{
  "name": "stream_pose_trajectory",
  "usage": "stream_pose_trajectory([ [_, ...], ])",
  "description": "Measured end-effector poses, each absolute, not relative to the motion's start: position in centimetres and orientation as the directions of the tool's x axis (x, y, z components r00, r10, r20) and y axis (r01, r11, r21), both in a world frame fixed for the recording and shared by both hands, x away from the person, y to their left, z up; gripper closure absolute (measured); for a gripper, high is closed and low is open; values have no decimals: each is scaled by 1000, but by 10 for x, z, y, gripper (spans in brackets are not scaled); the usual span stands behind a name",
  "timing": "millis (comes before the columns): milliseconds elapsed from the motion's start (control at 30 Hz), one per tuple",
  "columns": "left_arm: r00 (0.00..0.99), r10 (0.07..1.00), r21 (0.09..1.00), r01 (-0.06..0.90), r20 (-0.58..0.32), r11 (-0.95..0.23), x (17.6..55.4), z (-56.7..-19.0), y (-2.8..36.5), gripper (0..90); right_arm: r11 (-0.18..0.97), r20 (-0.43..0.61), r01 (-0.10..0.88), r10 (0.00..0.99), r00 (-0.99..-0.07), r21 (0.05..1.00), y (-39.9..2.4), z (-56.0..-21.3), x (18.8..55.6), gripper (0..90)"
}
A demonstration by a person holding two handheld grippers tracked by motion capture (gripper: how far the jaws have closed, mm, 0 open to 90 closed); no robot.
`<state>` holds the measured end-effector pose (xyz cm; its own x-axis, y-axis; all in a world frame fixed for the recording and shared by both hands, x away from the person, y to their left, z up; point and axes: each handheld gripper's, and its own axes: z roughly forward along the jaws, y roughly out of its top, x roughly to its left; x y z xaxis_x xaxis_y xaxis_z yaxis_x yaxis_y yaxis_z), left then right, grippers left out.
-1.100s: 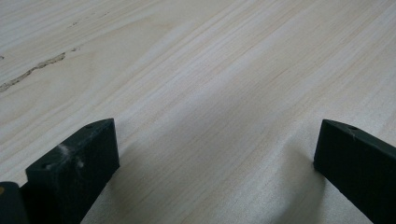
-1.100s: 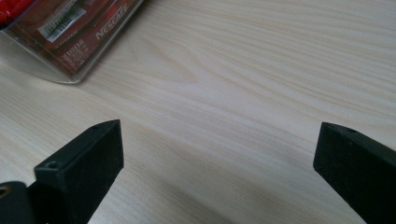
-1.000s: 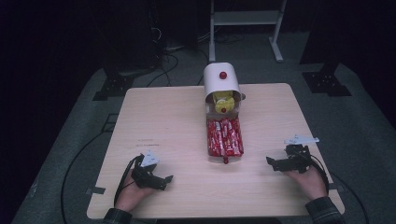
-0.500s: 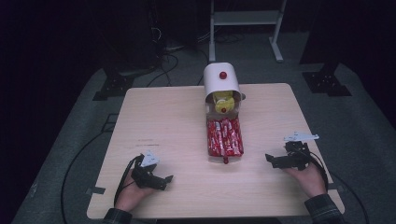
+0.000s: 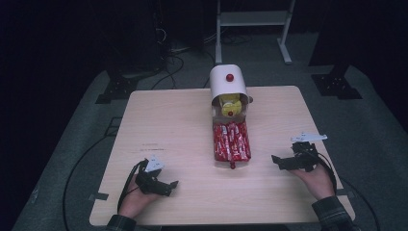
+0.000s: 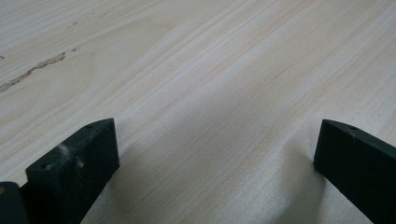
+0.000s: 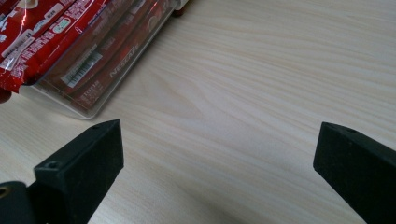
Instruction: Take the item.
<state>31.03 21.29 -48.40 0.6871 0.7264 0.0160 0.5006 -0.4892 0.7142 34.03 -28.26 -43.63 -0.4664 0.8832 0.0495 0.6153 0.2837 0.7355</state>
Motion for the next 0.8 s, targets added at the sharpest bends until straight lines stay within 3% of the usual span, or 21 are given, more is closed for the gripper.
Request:
stream_pose_trajectory([
  [800, 687, 726, 714, 500, 16, -489, 310, -484, 213, 0, 297, 70, 605, 859, -508, 739, -268, -423, 351, 8],
])
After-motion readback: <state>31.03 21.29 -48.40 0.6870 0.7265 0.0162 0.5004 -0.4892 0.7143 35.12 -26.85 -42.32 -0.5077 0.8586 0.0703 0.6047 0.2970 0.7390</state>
